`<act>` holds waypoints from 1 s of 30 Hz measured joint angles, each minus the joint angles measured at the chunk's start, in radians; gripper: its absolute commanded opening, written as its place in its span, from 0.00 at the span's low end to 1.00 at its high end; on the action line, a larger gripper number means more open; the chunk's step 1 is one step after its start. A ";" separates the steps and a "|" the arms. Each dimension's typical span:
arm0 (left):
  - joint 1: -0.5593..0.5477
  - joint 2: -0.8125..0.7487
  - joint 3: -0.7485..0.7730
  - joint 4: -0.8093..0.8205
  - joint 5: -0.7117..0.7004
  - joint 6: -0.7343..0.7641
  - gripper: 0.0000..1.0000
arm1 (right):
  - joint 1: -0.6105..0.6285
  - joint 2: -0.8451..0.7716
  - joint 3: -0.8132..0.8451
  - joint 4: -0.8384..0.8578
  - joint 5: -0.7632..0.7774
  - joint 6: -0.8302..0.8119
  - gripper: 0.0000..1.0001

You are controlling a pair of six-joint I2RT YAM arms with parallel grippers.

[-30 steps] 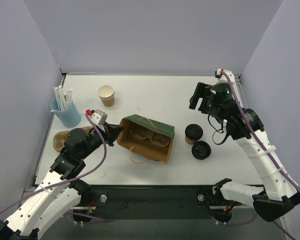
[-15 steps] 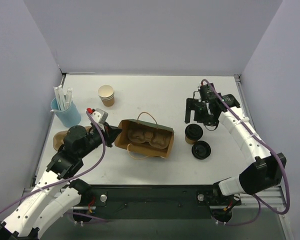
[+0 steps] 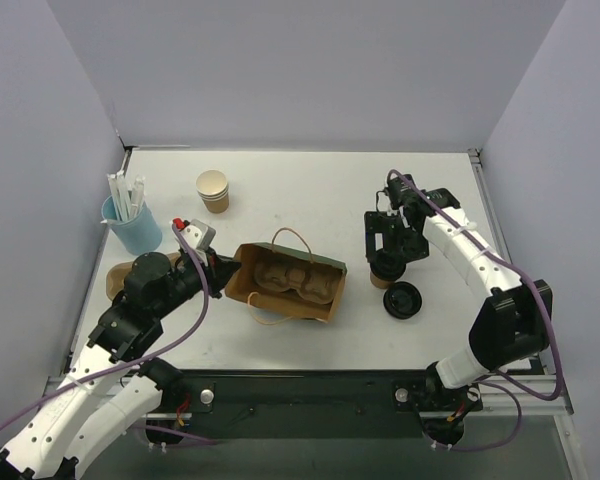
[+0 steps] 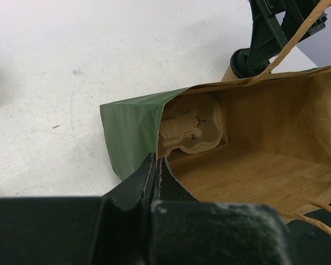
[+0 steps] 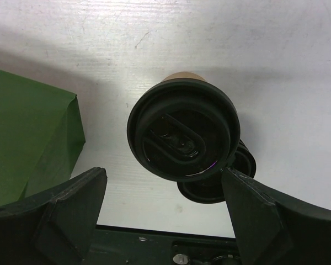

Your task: Pack the takeout coffee

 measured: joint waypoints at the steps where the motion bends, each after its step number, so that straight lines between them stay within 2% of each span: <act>1: 0.000 0.000 0.000 0.000 0.000 0.000 0.00 | 0.000 0.005 0.000 0.000 0.003 -0.003 0.89; 11: 0.000 0.021 0.012 0.000 0.000 0.000 0.00 | -0.008 0.035 -0.002 0.001 0.025 -0.042 0.88; 30: 0.000 0.034 0.018 0.000 -0.001 0.000 0.00 | -0.021 0.088 -0.016 0.032 0.025 -0.080 0.75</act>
